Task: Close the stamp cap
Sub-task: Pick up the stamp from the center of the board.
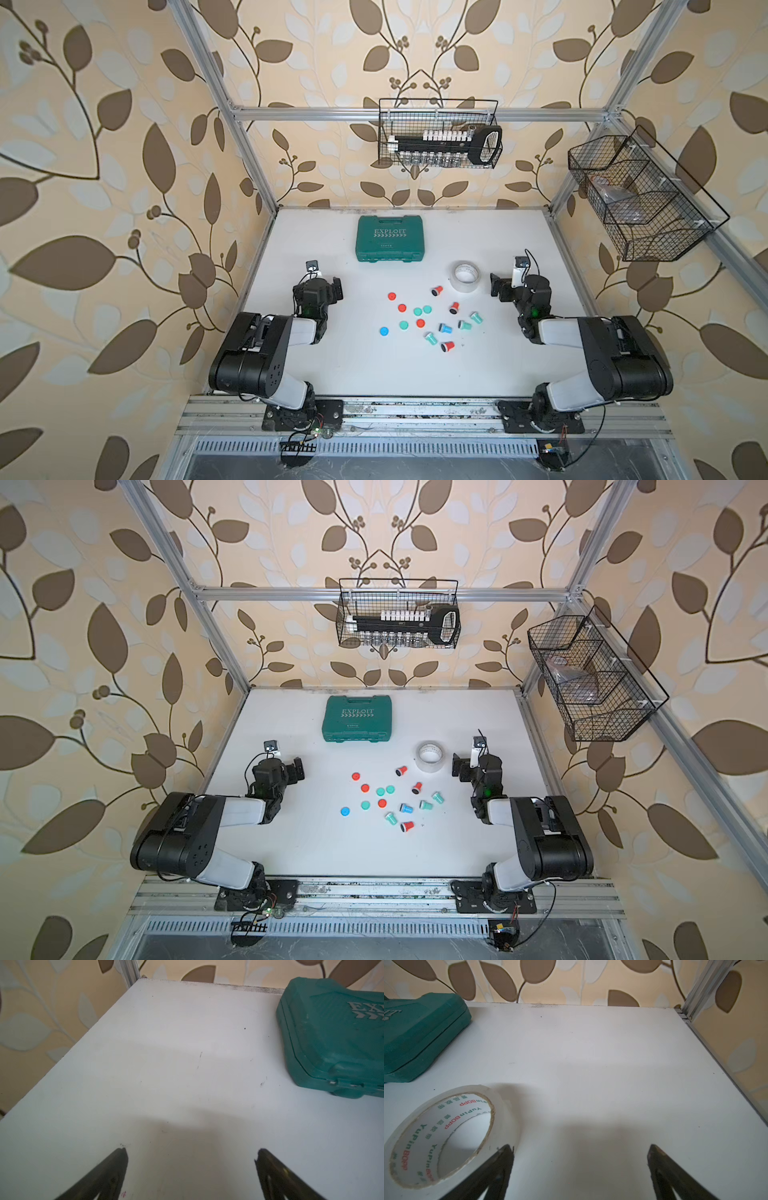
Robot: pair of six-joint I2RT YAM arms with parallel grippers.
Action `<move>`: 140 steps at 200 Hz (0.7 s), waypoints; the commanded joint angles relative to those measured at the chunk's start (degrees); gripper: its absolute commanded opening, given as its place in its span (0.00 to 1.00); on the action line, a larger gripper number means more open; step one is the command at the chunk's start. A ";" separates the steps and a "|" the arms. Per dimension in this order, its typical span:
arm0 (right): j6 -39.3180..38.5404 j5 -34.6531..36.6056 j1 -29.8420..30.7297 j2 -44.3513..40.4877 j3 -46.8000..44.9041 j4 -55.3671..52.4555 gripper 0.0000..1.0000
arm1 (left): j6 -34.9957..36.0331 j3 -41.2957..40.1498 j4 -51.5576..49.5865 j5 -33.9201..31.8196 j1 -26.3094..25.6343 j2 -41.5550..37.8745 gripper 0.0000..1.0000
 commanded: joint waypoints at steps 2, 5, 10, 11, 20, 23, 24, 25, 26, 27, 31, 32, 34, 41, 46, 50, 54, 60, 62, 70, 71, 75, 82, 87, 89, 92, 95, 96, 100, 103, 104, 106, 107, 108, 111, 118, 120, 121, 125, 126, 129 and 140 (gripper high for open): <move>-0.45 0.52 0.23 0.16 0.78 0.98 0.98 | 1.16 0.82 1.92 0.19 0.54 -0.57 0.99; -0.43 0.52 0.23 0.03 0.82 0.92 0.98 | 1.15 0.82 1.92 0.19 0.50 -0.63 0.99; -0.47 0.52 0.22 0.09 0.78 0.97 0.98 | 1.14 0.84 1.92 0.19 0.52 -0.57 0.99; -0.47 0.52 0.17 0.09 0.80 0.97 0.98 | 1.15 0.78 1.92 0.19 0.53 -0.57 0.99; -0.45 0.52 0.22 0.09 0.77 0.97 0.98 | 1.15 0.74 1.92 0.20 0.50 -0.58 0.99; -0.46 0.52 0.17 0.05 0.82 0.98 0.98 | 1.15 0.73 1.92 0.21 0.53 -0.57 0.99; -0.42 0.52 0.19 0.03 0.82 0.98 0.98 | 1.15 0.73 1.92 0.20 0.49 -0.57 0.99; -0.40 0.52 0.20 0.02 0.78 0.98 0.98 | 1.11 0.73 1.92 0.19 0.51 -0.57 0.99; -0.43 0.52 0.16 0.06 0.80 0.98 0.98 | 1.13 0.73 1.92 0.19 0.53 -0.57 0.99; -0.45 0.52 0.15 0.03 0.81 0.98 0.98 | 1.14 0.73 1.92 0.19 0.49 -0.61 0.99; -0.40 0.52 0.21 0.09 0.82 0.97 0.98 | 1.15 0.79 1.92 0.22 0.50 -0.57 0.99; -0.39 0.52 0.21 0.05 0.87 0.93 0.98 | 1.15 0.81 1.92 0.20 0.52 -0.57 0.99; -0.36 0.52 0.21 0.08 0.88 0.92 0.98 | 1.15 0.82 1.92 0.23 0.53 -0.57 0.99; -0.32 0.52 0.18 0.09 0.84 0.93 0.98 | 1.11 0.81 1.92 0.18 0.54 -0.57 0.99; -0.34 0.52 0.16 0.09 0.84 0.97 0.98 | 1.17 0.76 1.92 0.21 0.54 -0.57 0.99; -0.38 0.56 0.21 0.10 0.83 0.95 0.98 | 1.12 0.74 1.92 0.19 0.54 -0.57 0.99; -0.37 0.47 0.21 0.07 0.82 0.97 0.98 | 1.15 0.76 1.93 0.24 0.54 -0.57 0.99; -0.38 0.47 0.14 0.07 0.81 0.97 0.98 | 1.17 0.74 1.95 0.21 0.54 -0.57 0.99; -0.34 0.42 0.06 0.09 0.82 0.97 0.98 | 1.11 0.73 1.95 0.19 0.54 -0.57 0.99; -0.29 0.26 0.05 0.09 0.75 0.95 0.98 | 1.15 0.73 1.92 0.19 0.51 -0.57 0.99; -0.29 0.25 0.00 0.05 0.78 0.96 0.98 | 1.15 0.73 1.92 0.19 0.52 -0.57 0.99; -0.29 0.18 -0.07 0.09 0.79 0.97 0.98 | 1.14 0.78 1.92 0.19 0.54 -0.57 0.99; -0.21 0.05 -0.12 0.09 0.82 0.98 0.98 | 1.17 0.75 1.92 0.25 0.54 -0.58 0.99; -0.19 -0.05 -0.14 0.05 0.81 0.95 0.98 | 1.15 0.76 1.92 0.25 0.53 -0.60 0.99; -0.20 -0.02 -0.20 0.08 0.82 0.97 0.98 | 1.11 0.78 1.92 0.20 0.53 -0.57 0.99; -0.21 -0.06 -0.23 0.09 0.82 0.95 0.98 | 1.19 0.81 1.92 0.19 0.54 -0.57 0.99; -0.21 -0.09 -0.23 0.05 0.78 0.96 0.98 | 1.17 0.82 1.92 0.19 0.54 -0.57 0.99; -0.16 -0.10 -0.23 0.07 0.80 0.97 0.98 | 1.16 0.82 1.92 0.14 0.54 -0.57 0.99; -0.20 -0.09 -0.24 0.09 0.79 0.98 0.98 | 1.12 0.83 1.92 0.20 0.54 -0.57 0.99; -0.21 -0.12 -0.24 0.07 0.82 0.98 0.98 | 1.15 0.83 1.92 0.19 0.54 -0.57 0.99; -0.21 -0.11 -0.23 0.08 0.82 0.93 0.98 | 1.15 0.83 1.92 0.23 0.54 -0.57 0.99; -0.18 -0.17 -0.23 0.11 0.85 0.94 0.98 | 1.15 0.82 1.92 0.20 0.54 -0.57 0.99; -0.19 -0.18 -0.27 0.15 0.84 0.96 0.98 | 1.15 0.82 1.92 0.19 0.54 -0.57 0.99; -0.20 -0.18 -0.29 0.16 0.83 0.97 0.98 | 1.15 0.82 1.92 0.14 0.54 -0.57 0.99; -0.21 -0.19 -0.28 0.18 0.92 0.91 0.98 | 1.15 0.82 1.92 0.20 0.54 -0.49 0.99; -0.20 -0.28 -0.23 0.18 0.91 0.86 0.98 | 1.15 0.82 1.92 0.19 0.54 -0.54 0.99; -0.23 -0.34 -0.23 0.18 0.93 0.70 0.98 | 1.15 0.82 1.92 0.19 0.54 -0.50 0.99; -0.22 -0.35 -0.27 0.18 0.97 0.62 0.98 | 1.15 0.82 1.92 0.23 0.54 -0.49 0.99; -0.18 -0.44 -0.33 0.18 1.08 0.57 0.98 | 1.15 0.90 1.84 0.23 0.54 -0.48 0.99; -0.20 -0.45 -0.32 0.18 1.08 0.60 0.98 | 1.15 0.95 1.84 0.21 0.54 -0.52 0.99; -0.15 -0.37 -0.34 0.18 1.01 0.73 0.98 | 1.15 0.93 1.85 0.19 0.47 -0.48 0.99; -0.18 -0.30 -0.27 -0.16 0.70 0.99 0.98 | 1.06 0.70 1.97 0.19 0.54 -0.65 0.99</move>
